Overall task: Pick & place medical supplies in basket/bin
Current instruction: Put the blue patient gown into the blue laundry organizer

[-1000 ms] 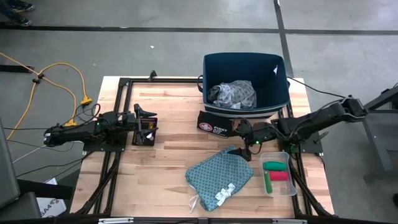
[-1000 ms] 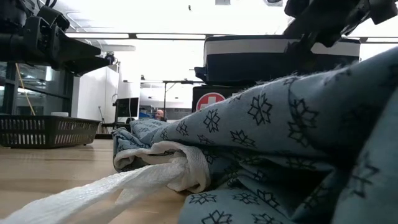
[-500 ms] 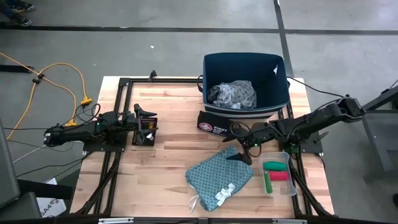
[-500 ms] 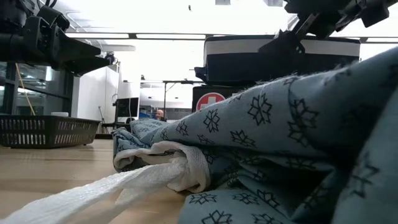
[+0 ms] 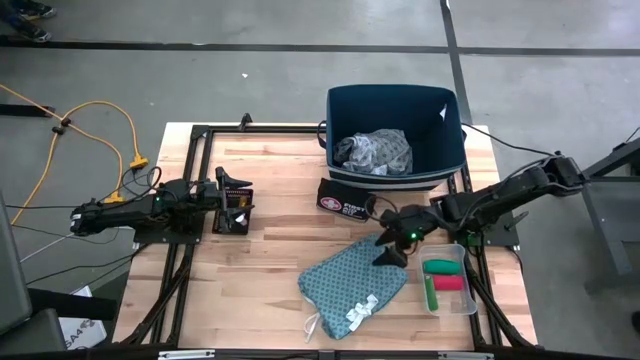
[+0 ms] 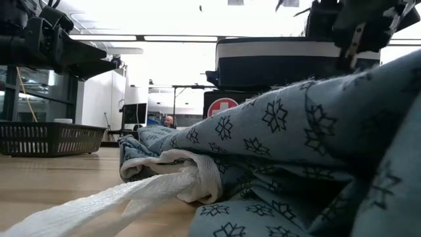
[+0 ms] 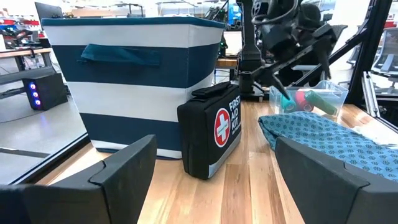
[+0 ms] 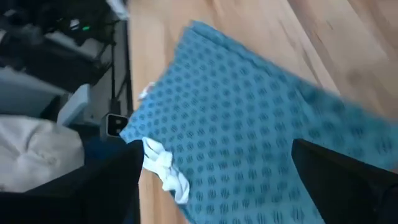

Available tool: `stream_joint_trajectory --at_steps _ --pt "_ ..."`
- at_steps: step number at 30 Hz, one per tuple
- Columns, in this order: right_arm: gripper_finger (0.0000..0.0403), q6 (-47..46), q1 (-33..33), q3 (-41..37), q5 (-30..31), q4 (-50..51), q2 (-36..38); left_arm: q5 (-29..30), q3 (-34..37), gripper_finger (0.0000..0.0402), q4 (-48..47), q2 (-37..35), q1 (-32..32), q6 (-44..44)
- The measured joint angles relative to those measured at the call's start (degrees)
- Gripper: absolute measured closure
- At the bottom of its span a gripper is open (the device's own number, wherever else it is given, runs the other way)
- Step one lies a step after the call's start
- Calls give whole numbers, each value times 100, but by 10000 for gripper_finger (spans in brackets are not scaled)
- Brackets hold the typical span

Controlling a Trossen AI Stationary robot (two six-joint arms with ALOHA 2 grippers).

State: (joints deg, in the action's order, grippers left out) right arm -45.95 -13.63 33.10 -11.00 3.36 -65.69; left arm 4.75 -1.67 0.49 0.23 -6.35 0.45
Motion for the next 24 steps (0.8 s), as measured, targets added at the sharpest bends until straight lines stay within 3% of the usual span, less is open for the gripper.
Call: stream_joint_trajectory --at_steps 9,18,24 --pt "5 -1467 29 0 78 516 0 0 0 80 0 0 -2 -2" --pt "5 -1583 94 0 649 1360 0 0 0 80 0 0 -2 -1" --pt "5 -1986 94 0 625 1909 -25 0 0 80 0 -2 -2 0"
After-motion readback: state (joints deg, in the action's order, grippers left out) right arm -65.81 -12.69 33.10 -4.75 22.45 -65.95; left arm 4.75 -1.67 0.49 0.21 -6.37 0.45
